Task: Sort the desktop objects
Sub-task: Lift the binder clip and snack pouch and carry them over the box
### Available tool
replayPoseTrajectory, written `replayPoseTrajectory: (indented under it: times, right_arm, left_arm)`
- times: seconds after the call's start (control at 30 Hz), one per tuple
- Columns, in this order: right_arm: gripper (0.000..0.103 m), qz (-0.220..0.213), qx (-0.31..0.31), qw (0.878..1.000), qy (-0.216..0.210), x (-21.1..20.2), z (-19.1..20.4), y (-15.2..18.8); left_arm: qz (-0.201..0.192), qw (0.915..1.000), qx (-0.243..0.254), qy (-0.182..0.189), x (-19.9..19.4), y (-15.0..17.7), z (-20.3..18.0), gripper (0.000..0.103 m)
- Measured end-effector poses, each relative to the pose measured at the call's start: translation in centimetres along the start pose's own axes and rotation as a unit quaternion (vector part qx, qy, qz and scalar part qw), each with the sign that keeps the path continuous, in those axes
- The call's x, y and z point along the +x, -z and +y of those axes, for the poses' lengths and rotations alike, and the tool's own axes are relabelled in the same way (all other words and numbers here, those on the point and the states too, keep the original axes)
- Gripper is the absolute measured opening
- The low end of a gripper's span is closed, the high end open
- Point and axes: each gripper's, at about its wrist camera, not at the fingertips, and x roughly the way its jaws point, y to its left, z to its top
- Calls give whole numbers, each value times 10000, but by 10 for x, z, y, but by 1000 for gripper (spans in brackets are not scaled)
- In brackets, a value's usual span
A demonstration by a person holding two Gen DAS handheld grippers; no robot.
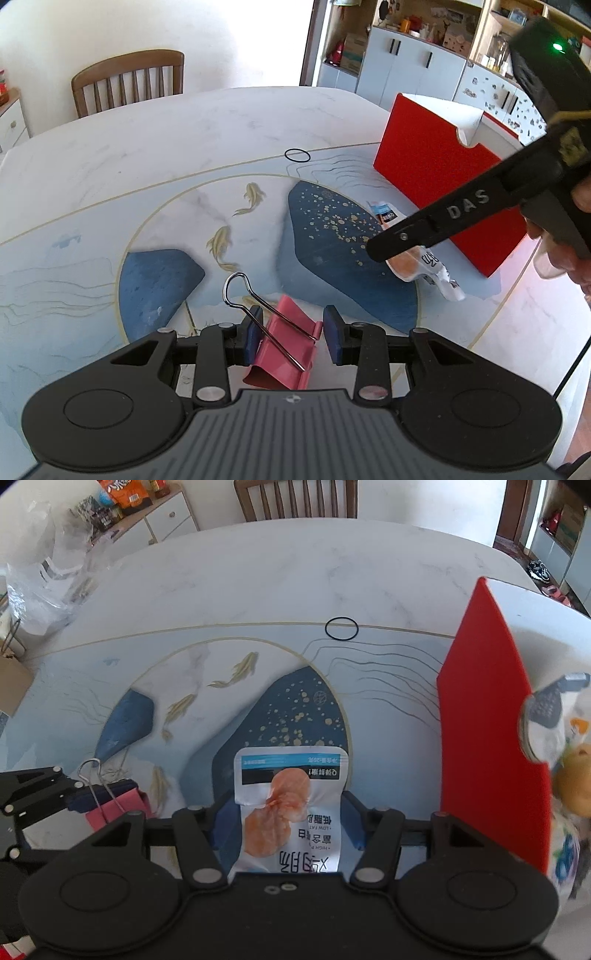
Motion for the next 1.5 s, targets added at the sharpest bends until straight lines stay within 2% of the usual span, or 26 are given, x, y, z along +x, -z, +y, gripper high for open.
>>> replayPoseTrajectory:
  times: [0.2,0.77,1.17,1.5]
  right_arm:
    - [58,-212,-43,9997,-110,-19,6,12]
    - [58,-320,35,9990,-295,-55,3,41]
    - [58,-410,176,9985,-323,-86,-7,62]
    - [58,-652,124,9978,-95,-127,-26,68]
  left_arm:
    - [-67,10000,-9,14,-8,0,-2,34]
    - [-77,9998,-129,157,-27,4,-15,34]
    - [-112,9993,104,346,-41,-4,-39,34]
    - [-473,9946,635,664,-59,-34,-79,34]
